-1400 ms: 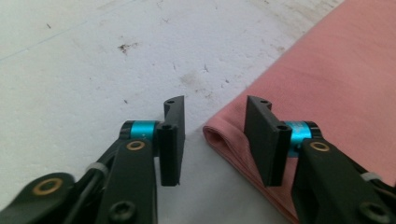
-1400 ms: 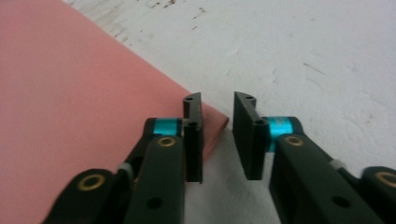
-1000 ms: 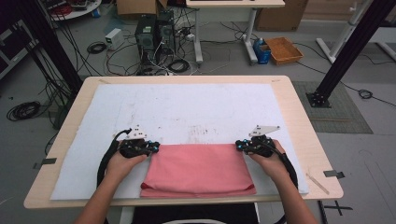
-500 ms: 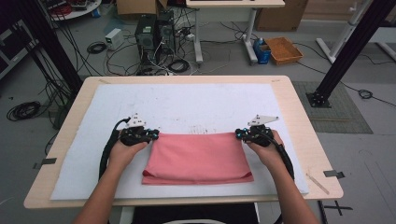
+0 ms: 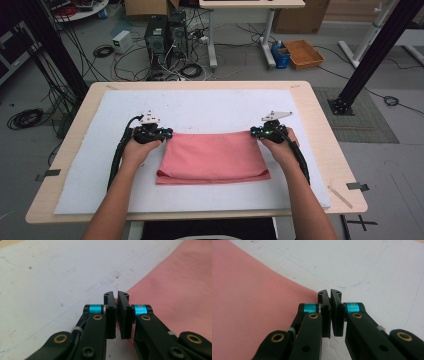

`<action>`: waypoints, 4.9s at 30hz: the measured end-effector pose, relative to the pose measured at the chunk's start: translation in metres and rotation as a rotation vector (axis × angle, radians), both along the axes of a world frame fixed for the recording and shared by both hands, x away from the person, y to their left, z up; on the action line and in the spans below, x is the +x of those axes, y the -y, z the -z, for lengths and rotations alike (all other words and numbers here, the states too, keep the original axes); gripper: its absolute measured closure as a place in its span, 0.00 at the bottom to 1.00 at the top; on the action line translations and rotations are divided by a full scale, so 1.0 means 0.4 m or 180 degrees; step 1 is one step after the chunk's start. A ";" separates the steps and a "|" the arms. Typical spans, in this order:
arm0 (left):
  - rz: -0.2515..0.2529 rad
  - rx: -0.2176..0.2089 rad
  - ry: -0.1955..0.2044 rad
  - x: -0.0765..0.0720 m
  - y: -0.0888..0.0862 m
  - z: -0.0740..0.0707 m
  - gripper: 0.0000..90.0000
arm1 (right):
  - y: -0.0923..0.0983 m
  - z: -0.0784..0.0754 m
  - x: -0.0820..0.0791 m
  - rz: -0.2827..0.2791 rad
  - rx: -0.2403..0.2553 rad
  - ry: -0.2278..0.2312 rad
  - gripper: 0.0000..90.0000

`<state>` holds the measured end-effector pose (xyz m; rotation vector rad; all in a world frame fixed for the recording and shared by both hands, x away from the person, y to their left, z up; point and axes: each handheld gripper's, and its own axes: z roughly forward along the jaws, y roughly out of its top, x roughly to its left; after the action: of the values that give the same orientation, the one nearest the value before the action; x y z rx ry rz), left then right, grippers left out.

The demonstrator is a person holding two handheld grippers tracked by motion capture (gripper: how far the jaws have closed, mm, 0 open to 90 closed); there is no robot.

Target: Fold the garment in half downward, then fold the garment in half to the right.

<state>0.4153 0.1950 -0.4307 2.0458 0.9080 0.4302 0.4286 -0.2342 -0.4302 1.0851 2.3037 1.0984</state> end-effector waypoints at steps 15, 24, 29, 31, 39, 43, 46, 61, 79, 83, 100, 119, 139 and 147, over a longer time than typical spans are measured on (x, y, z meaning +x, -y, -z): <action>-0.0098 -0.0236 0.0091 -0.052 -0.030 -0.005 0.40 | 0.015 0.002 -0.048 0.0143 0.0431 0.0052 0.49; 0.0050 -0.0229 0.0182 -0.129 -0.052 -0.049 0.29 | 0.028 -0.033 -0.073 0.0063 0.0731 0.0095 0.32; 0.0080 -0.0255 0.0145 -0.166 -0.049 -0.061 0.29 | 0.027 -0.034 -0.075 0.0052 0.0744 0.0039 0.31; 0.0113 -0.0161 0.0086 -0.176 -0.043 -0.058 0.29 | 0.026 -0.033 -0.074 0.0057 0.0740 0.0033 0.31; 0.0186 -0.0015 -0.0151 -0.220 -0.036 -0.033 0.29 | 0.030 -0.039 -0.077 0.0050 0.0761 0.0054 0.31; 0.0174 0.0068 -0.0347 -0.238 -0.029 -0.011 0.29 | 0.025 -0.045 -0.079 0.0023 0.0748 0.0065 0.31; 0.0107 0.0083 -0.0408 -0.247 -0.028 0.003 0.29 | 0.016 -0.049 -0.077 0.0005 0.0732 0.0069 0.31; -0.0061 0.0116 -0.0489 -0.290 -0.021 0.031 0.41 | -0.047 -0.051 -0.056 -0.0151 0.0582 0.0094 0.31; 0.0347 0.0445 -0.0351 -0.334 0.033 0.025 0.54 | -0.132 -0.063 -0.050 -0.0400 0.0481 0.0136 0.32; 0.0467 0.0414 -0.0296 -0.336 0.029 0.028 0.63 | -0.149 -0.068 -0.054 -0.0457 0.0461 0.0159 0.32; 0.0531 -0.0064 -0.0290 -0.310 -0.012 0.030 0.89 | -0.328 -0.063 -0.011 -0.0934 0.0324 -0.0069 0.34; 0.0670 -0.0091 -0.0173 -0.311 -0.012 0.027 0.89 | -0.615 -0.021 0.076 -0.1351 -0.0028 -0.0489 0.38; 0.0678 -0.0042 -0.0179 -0.311 -0.020 0.030 0.89 | -0.683 0.017 0.079 -0.1486 -0.0252 -0.0608 0.99; 0.0665 -0.0082 -0.0115 -0.316 -0.041 0.004 0.89 | -0.714 -0.001 0.068 -0.1496 -0.0147 -0.0438 0.99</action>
<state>0.2890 0.2115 -0.4324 2.1045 0.7077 0.2674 0.4560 0.0516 -0.4298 0.6292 2.7664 1.1500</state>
